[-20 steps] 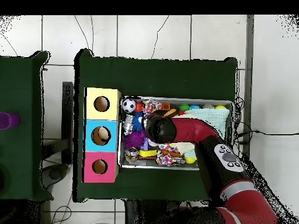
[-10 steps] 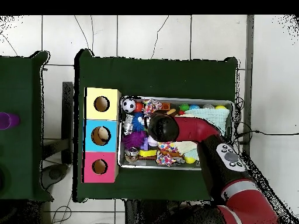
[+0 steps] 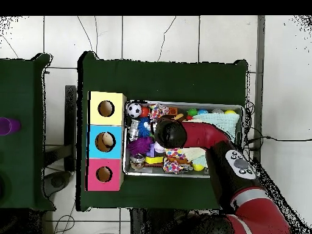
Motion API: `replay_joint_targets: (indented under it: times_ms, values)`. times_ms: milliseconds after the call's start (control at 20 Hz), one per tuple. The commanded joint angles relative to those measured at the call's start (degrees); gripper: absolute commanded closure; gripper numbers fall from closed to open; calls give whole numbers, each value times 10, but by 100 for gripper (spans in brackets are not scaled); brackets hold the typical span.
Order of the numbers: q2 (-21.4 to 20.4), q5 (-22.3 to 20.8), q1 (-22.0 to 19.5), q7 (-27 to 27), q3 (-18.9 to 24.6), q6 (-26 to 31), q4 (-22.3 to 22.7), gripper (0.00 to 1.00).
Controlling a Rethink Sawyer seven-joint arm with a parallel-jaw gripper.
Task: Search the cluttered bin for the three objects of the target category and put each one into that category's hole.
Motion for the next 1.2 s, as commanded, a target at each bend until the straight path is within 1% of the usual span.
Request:
replay_joint_targets:
  times_ms: [50, 500, 1200]
  values:
    - [59, -24, 16, 38, -6, -15, -21, 100]
    - [27, -5, 27, 45, -10, 20, 1, 100]
    - [-9, 20, 44, 61, -15, 50, 31, 100]
